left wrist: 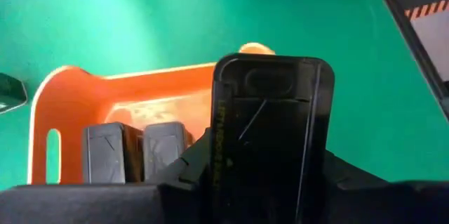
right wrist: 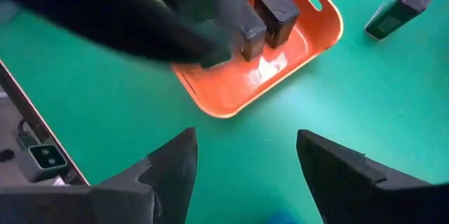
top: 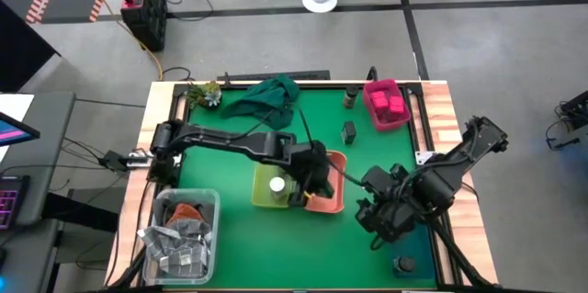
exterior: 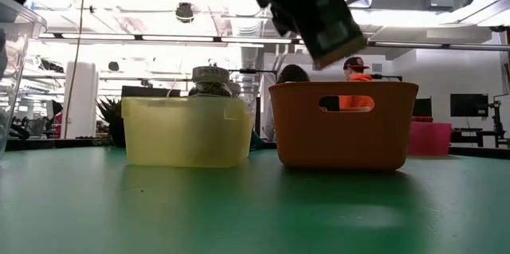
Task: Sort spices by type
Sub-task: Put the bottom black seasoning can into the orange bin
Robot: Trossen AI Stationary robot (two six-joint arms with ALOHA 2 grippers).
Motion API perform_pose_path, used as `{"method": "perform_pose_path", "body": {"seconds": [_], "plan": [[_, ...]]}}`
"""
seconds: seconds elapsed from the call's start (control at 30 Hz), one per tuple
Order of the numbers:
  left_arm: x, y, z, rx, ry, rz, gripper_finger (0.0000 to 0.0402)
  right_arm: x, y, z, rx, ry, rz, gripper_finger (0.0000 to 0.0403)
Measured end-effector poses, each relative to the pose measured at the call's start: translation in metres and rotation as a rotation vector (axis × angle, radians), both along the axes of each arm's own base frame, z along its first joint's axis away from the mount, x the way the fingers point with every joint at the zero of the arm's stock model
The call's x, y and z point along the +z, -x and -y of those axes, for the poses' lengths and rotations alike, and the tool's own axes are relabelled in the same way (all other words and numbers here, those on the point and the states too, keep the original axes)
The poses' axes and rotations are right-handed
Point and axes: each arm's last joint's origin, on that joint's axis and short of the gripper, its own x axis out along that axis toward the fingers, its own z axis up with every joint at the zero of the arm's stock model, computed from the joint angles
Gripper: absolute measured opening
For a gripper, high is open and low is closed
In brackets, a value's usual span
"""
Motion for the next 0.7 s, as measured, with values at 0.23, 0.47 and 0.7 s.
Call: {"method": "perform_pose_path", "body": {"seconds": [0.23,0.47,0.7], "plan": [[-0.046,-0.014,0.005,-0.04,0.007,-0.135,0.0125,0.0,-0.003,0.004,-0.019,0.0,0.0,0.027],[-0.062,-0.015,0.006,0.046,-0.132,-0.199,0.0126,0.0,-0.003,0.004,-0.019,-0.003,0.004,0.027],[-0.063,-0.012,0.004,0.061,-0.171,-0.227,0.0166,0.002,-0.005,0.01,-0.026,0.0,0.005,0.027]]}}
